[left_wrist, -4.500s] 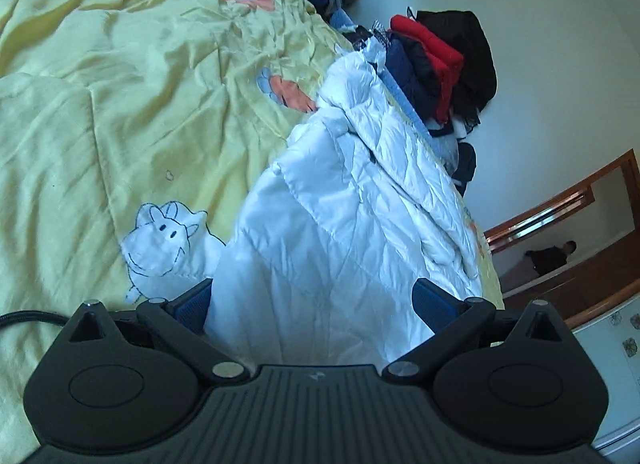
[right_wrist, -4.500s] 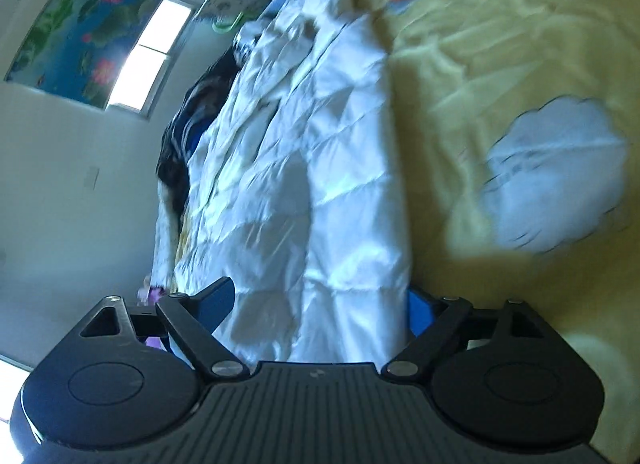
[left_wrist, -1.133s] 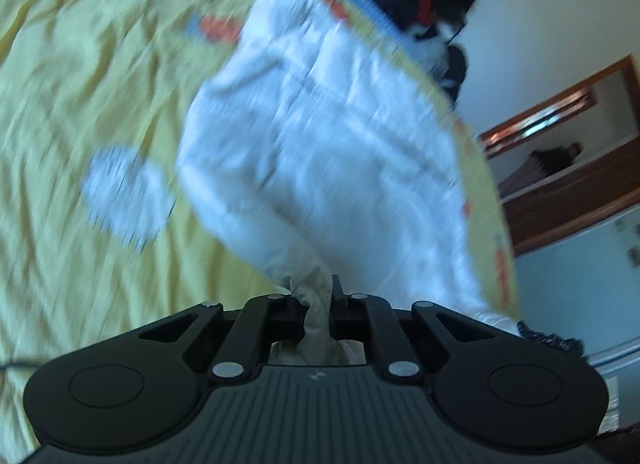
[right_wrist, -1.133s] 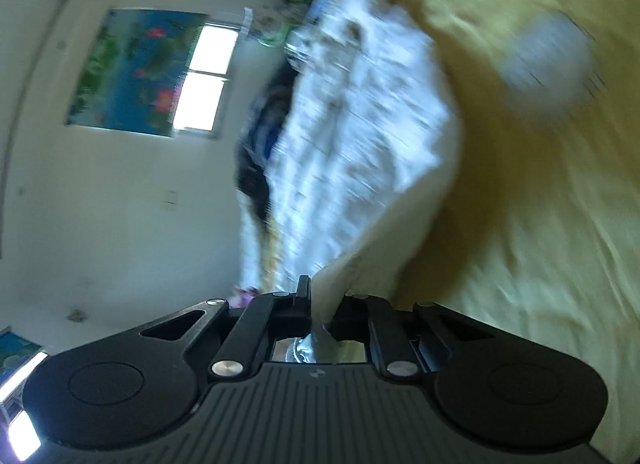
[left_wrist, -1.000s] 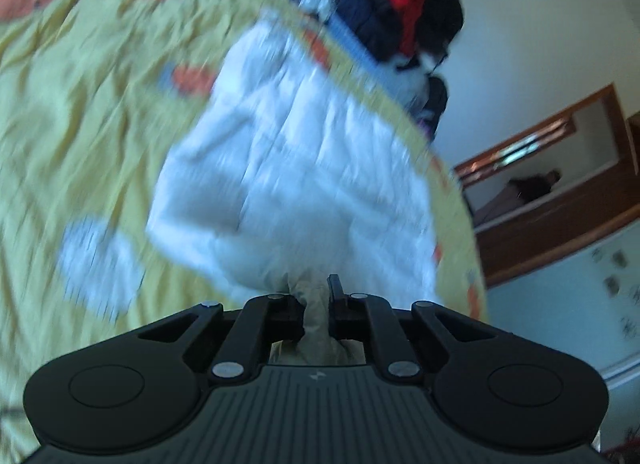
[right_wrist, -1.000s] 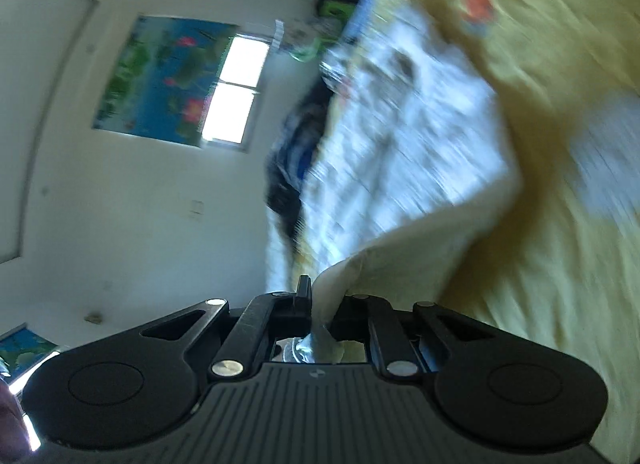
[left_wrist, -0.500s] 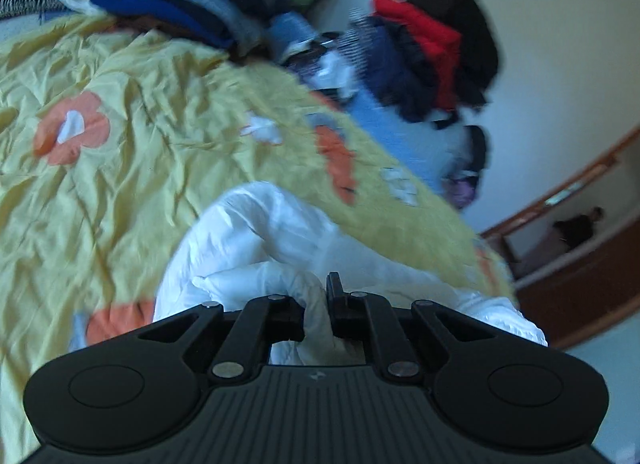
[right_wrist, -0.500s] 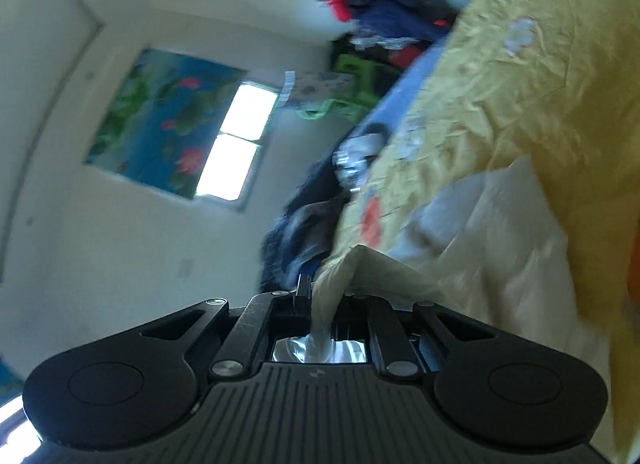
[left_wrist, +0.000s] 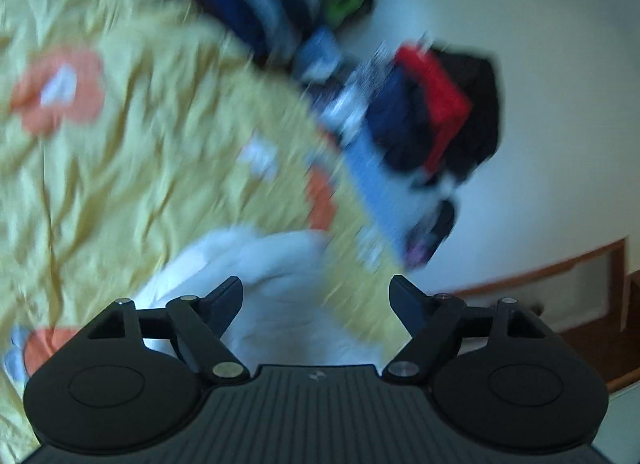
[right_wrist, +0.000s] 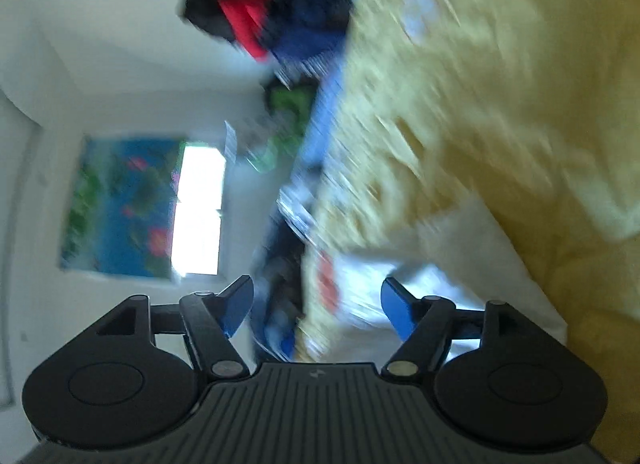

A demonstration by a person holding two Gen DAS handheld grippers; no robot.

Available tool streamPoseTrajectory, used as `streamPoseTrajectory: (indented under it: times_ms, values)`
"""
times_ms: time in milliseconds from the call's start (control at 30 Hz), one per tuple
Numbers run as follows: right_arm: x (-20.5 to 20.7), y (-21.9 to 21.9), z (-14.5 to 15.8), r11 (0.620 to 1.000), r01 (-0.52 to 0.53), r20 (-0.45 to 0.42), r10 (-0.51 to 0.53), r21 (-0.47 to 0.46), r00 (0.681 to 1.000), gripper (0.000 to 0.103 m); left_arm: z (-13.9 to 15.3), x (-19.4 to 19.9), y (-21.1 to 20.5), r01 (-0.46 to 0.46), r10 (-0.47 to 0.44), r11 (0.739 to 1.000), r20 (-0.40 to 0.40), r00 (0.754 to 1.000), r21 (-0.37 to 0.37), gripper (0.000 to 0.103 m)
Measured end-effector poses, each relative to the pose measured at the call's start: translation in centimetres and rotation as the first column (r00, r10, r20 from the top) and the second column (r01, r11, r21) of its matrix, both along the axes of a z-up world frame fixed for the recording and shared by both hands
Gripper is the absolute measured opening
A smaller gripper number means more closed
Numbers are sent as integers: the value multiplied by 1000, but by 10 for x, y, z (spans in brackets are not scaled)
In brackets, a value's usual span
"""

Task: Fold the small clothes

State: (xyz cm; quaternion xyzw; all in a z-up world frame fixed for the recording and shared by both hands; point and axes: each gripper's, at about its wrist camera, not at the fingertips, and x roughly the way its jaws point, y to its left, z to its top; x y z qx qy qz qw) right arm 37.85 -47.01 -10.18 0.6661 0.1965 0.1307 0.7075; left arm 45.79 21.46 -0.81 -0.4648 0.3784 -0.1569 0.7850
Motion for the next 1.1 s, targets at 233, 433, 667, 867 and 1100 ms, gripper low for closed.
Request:
streamPoseTrajectory:
  times_ms: [233,433,667,867,1100]
  values:
    - [-19,69,88,694,-51,17,91,-718,996,73,48,-68,-107,-231,-84,632,361,929,740,81]
    - [20,144,72,348,-216,-143,224,-912,964,77,-21,-55,-216,-164,-357,248,247,901,955,81]
    - [47,130,23,375,-306,-265,157,-875,951,80,-57,7,-209,34,-232,329,46,971,944,85]
    - [52,133,0,402,-302,-247,183,-864,952,87,-77,15,-198,42,-206,414,49,977,909,90]
    - [-1,115,49,563,-125,-70,118,-817,991,84,-30,-55,-160,-233,-98,540,335,937,809,90]
